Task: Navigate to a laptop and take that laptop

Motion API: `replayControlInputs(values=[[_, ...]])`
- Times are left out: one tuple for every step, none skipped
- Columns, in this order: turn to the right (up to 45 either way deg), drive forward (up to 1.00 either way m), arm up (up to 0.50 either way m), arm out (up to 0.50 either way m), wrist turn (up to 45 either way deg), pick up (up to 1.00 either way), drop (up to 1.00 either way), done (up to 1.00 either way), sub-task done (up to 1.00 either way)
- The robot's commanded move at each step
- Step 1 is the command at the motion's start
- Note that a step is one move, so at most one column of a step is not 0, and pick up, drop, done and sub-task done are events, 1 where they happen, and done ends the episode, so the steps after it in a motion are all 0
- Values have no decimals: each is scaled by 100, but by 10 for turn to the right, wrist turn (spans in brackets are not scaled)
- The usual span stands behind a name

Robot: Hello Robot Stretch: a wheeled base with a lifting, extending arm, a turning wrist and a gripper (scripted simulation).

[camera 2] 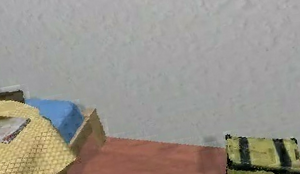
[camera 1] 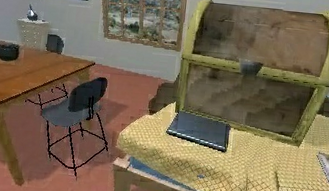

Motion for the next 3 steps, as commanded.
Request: replayControlInputs(values=[[450, 0, 0, 0, 0, 0, 0, 0, 0], [390, 0, 0, 0, 0, 0, 0, 0, 0], [0, 35, 0, 0, 0, 0, 0, 0, 0]])
